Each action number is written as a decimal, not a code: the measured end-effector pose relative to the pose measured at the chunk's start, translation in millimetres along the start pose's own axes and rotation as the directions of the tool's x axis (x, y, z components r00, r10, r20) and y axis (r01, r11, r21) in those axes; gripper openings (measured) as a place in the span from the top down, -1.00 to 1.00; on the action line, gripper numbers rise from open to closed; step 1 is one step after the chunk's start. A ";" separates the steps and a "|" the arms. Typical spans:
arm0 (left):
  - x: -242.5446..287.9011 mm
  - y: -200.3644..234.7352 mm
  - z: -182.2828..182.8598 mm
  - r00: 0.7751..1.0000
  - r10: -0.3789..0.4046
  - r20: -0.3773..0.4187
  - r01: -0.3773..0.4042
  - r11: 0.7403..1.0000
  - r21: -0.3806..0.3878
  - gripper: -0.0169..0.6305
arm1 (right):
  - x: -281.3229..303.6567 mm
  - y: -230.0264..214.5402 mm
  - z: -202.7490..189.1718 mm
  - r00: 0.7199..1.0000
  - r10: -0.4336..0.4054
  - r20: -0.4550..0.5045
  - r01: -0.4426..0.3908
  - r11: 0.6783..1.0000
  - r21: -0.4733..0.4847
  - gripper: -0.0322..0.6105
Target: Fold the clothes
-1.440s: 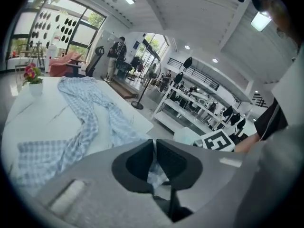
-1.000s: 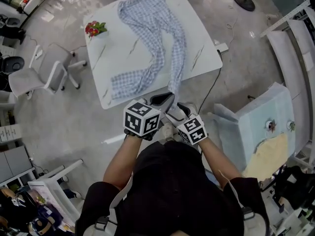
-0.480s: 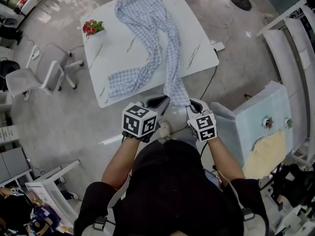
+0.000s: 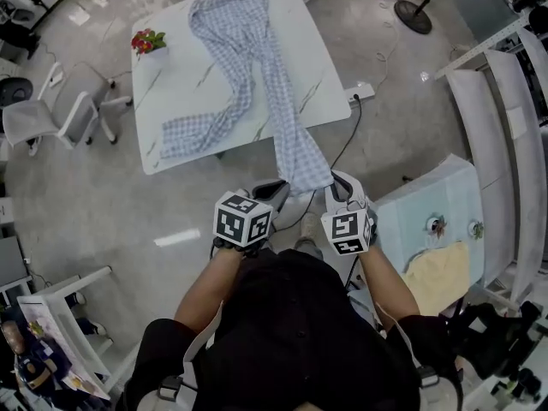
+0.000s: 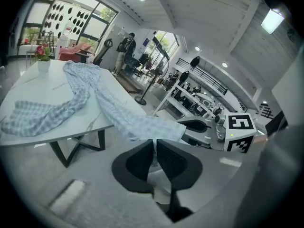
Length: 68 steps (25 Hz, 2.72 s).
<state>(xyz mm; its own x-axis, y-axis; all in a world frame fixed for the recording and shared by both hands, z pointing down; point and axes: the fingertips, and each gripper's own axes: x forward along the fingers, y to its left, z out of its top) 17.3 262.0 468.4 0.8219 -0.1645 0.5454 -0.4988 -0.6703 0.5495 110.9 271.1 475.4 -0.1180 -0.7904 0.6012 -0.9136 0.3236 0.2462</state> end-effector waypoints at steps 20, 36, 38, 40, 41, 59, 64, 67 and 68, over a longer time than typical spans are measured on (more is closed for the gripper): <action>4.3 -6.3 -73.5 0.975 0.219 -0.047 -0.222 0.971 -0.089 0.93 | -24.1 -19.8 -77.7 0.989 0.084 -0.121 -0.095 0.991 -0.092 0.86; 33.0 4.1 -56.1 0.975 0.205 -0.081 -0.207 0.978 -0.024 0.92 | -5.1 -8.0 -103.1 0.957 0.159 -0.243 -0.192 0.974 -0.118 0.39; 35.1 4.3 -52.1 0.972 0.220 -0.080 -0.222 0.975 -0.009 0.92 | -2.5 -13.6 -97.8 0.960 0.165 -0.226 -0.193 0.975 -0.108 0.37; 38.2 4.9 -47.3 0.969 0.234 -0.078 -0.235 0.972 0.002 0.92 | 0.7 -21.4 -92.4 0.964 0.165 -0.208 -0.190 0.976 -0.104 0.37; 39.4 5.6 -44.4 0.968 0.241 -0.076 -0.241 0.970 0.005 0.92 | 2.7 -25.3 -89.8 0.966 0.165 -0.201 -0.189 0.977 -0.104 0.37; -7.2 69.5 19.0 0.909 0.417 0.021 -0.417 0.907 0.051 0.92 | 58.3 -25.6 -4.2 0.965 0.253 -0.068 -0.259 0.961 -0.095 0.40; -38.8 124.4 33.0 0.905 0.426 0.012 -0.426 0.901 0.081 0.90 | 98.8 9.5 34.5 0.959 0.273 -0.073 -0.277 0.960 -0.051 0.41; -63.9 166.2 30.7 0.894 0.447 -0.022 -0.441 0.888 0.129 0.88 | 123.2 40.7 56.7 0.952 0.296 -0.083 -0.298 0.954 -0.013 0.43; -72.7 181.7 28.8 0.887 0.460 -0.034 -0.450 0.879 0.156 0.86 | 132.2 51.0 62.7 0.950 0.300 -0.089 -0.301 0.953 -0.006 0.43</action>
<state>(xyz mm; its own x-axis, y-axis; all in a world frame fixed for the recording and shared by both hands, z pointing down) -125.1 131.3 510.4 0.4905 -0.4299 0.7581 -0.7655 -0.6282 0.1391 24.4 150.5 519.7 -0.3510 -0.6074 0.7127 -0.8332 0.5499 0.0582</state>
